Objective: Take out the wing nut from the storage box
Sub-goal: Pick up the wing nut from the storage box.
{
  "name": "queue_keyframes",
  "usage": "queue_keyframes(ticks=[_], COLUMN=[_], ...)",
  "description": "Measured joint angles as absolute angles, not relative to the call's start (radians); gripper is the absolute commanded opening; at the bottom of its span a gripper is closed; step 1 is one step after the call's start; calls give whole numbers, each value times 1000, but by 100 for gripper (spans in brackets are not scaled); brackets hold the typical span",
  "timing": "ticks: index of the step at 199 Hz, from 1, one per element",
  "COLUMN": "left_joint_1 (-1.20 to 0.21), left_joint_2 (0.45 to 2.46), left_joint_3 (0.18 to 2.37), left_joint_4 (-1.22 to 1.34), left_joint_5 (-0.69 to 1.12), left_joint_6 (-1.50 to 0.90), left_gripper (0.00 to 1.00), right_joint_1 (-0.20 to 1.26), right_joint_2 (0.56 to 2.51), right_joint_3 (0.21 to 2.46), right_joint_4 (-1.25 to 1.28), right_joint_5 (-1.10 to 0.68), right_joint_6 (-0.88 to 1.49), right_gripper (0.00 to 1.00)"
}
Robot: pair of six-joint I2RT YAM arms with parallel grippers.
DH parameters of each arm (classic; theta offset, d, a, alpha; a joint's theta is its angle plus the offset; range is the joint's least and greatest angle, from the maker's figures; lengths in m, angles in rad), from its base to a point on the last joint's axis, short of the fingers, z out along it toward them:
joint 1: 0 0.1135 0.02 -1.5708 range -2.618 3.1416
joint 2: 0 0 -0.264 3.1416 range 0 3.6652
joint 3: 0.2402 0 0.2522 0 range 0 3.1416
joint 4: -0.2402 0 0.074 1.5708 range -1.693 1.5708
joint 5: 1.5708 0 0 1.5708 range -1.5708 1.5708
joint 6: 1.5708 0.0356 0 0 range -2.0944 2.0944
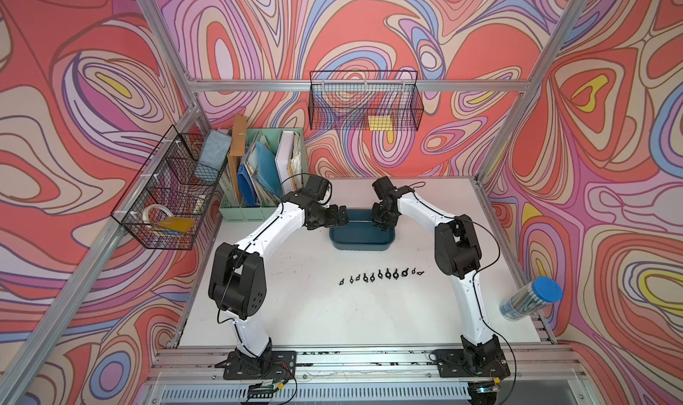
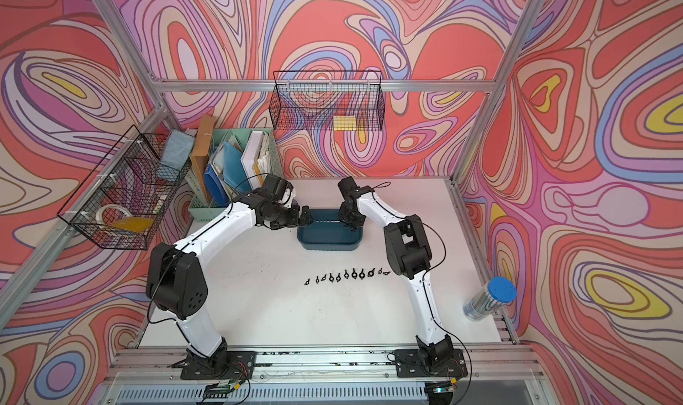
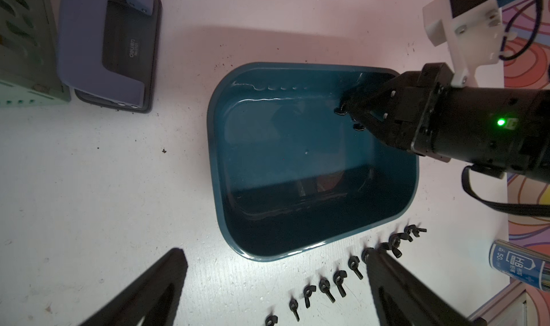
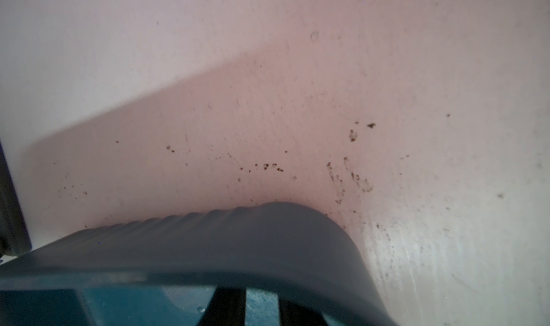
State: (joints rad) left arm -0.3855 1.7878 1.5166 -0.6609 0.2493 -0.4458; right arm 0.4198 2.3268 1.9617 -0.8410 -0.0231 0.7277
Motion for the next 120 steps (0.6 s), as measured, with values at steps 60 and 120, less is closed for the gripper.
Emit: queue_keyframes(ticks=[60, 120], left_joint_1=[-385, -385], left_joint_2=[1788, 1785], left_joint_3=[1514, 1510], left_joint_4=[-660, -659], left_joint_5=[252, 252], left_joint_6=[-446, -446], left_gripper=[99, 99], right_joint_1=[414, 403], right_joint_2=[2337, 2350], right_joint_3=[1952, 1943], right_joint_4=[-828, -817], right_joint_5=[-40, -46], right_joint_6=[744, 756], right_gripper=[22, 21])
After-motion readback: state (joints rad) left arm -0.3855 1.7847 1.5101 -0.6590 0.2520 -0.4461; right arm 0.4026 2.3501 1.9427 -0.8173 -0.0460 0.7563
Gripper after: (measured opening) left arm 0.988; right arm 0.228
